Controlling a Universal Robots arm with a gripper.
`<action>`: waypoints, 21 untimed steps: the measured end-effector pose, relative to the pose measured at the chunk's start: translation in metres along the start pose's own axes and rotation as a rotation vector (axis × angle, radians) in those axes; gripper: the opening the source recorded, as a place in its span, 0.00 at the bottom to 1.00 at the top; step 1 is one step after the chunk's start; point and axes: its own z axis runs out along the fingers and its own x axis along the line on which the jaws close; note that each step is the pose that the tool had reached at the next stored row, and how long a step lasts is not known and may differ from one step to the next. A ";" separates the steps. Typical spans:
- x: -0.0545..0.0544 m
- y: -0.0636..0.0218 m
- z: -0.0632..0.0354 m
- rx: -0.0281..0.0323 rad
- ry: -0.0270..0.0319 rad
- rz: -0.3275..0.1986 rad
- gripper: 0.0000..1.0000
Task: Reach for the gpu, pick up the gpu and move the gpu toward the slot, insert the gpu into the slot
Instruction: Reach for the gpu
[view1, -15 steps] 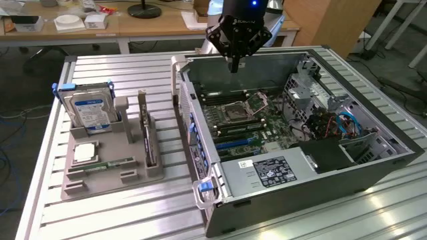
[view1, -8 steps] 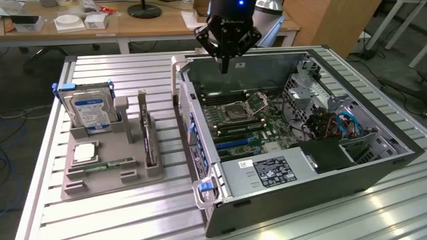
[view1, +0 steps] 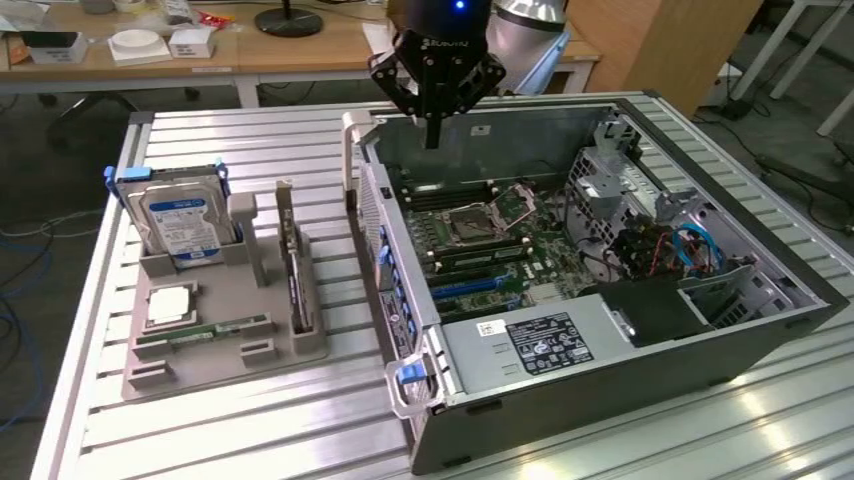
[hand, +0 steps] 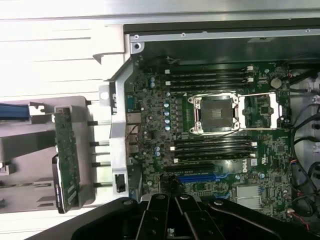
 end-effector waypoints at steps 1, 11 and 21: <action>0.002 -0.0001 -0.0001 0.0001 0.0000 0.000 0.10; 0.023 -0.0017 -0.0006 0.0001 0.0001 0.000 0.10; 0.052 -0.0039 -0.0014 0.0000 0.0001 0.000 0.10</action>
